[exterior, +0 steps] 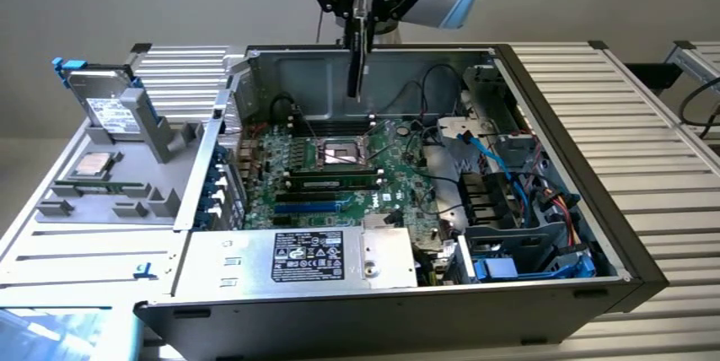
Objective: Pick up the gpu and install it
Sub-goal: 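Insert the gpu into the slot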
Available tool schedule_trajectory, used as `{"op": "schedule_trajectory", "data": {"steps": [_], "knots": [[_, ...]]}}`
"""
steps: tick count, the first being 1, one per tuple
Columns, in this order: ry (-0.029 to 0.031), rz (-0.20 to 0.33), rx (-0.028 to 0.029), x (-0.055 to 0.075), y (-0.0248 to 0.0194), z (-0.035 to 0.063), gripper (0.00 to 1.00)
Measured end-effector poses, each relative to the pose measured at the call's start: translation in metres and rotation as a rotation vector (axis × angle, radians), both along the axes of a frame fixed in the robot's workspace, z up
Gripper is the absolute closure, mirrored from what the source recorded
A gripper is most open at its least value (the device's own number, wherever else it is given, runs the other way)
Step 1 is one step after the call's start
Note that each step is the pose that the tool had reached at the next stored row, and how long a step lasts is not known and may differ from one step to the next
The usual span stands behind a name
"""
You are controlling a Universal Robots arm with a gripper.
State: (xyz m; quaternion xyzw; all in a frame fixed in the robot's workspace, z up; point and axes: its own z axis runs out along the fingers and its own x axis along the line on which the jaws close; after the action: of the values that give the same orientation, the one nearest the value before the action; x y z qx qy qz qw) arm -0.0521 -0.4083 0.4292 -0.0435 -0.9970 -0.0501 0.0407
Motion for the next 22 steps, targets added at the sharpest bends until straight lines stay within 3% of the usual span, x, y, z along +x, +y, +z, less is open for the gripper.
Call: {"op": "schedule_trajectory", "data": {"steps": [22], "knots": [[-0.0001, 0.399, 0.0015, -0.0001, 0.0000, -0.0020, 0.72]]}}
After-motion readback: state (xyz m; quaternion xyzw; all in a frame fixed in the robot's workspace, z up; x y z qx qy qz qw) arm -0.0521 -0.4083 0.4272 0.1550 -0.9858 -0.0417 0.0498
